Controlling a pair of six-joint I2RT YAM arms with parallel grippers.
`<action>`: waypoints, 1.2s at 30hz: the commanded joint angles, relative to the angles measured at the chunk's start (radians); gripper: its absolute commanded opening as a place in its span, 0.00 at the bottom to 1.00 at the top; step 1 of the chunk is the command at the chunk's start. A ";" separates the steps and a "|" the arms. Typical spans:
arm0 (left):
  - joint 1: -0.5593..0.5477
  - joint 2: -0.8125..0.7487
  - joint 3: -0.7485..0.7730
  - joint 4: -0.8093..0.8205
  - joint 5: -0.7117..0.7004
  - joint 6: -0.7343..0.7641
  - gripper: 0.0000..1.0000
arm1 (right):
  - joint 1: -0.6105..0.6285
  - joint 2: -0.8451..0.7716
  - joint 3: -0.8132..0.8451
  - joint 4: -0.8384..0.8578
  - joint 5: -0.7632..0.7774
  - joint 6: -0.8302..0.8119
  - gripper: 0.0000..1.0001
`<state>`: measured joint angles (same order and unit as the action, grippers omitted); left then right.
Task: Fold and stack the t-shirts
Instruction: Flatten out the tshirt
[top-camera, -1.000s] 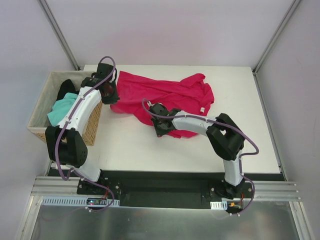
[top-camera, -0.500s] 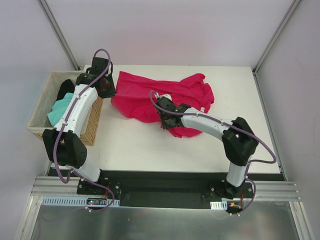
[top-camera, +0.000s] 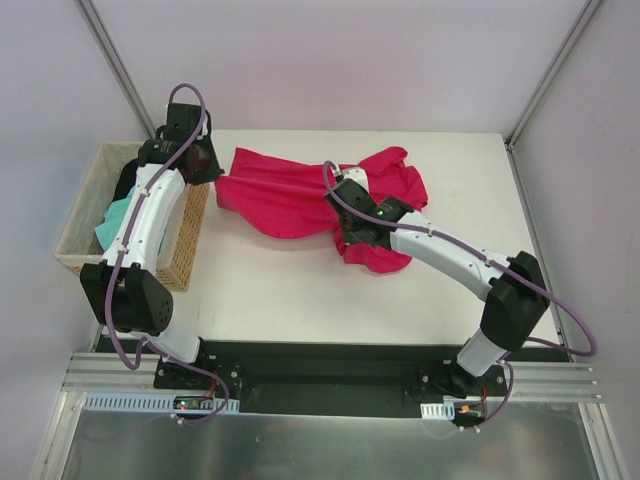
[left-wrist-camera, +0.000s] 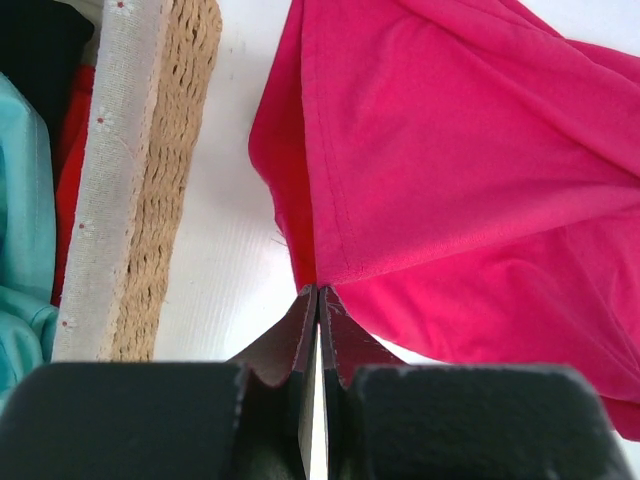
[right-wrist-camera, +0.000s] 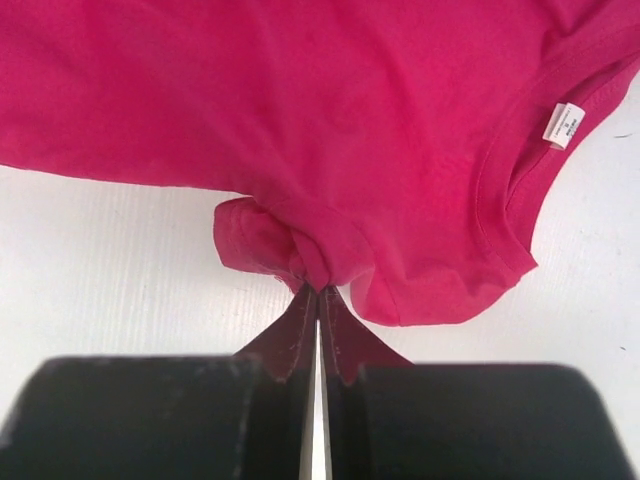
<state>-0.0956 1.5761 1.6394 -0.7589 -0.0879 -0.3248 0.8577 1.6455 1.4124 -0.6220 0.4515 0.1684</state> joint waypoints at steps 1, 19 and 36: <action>0.019 -0.025 0.019 -0.011 -0.015 0.016 0.00 | -0.002 -0.069 -0.024 -0.045 0.032 0.022 0.01; 0.048 -0.005 0.031 -0.008 -0.010 0.032 0.00 | 0.043 -0.099 -0.035 -0.091 -0.004 0.023 0.01; 0.048 -0.019 -0.041 0.013 -0.015 0.036 0.00 | 0.185 -0.112 -0.118 -0.147 -0.074 0.118 0.01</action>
<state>-0.0570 1.5764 1.6131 -0.7547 -0.0879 -0.2977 1.0233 1.5806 1.3102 -0.7391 0.3969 0.2451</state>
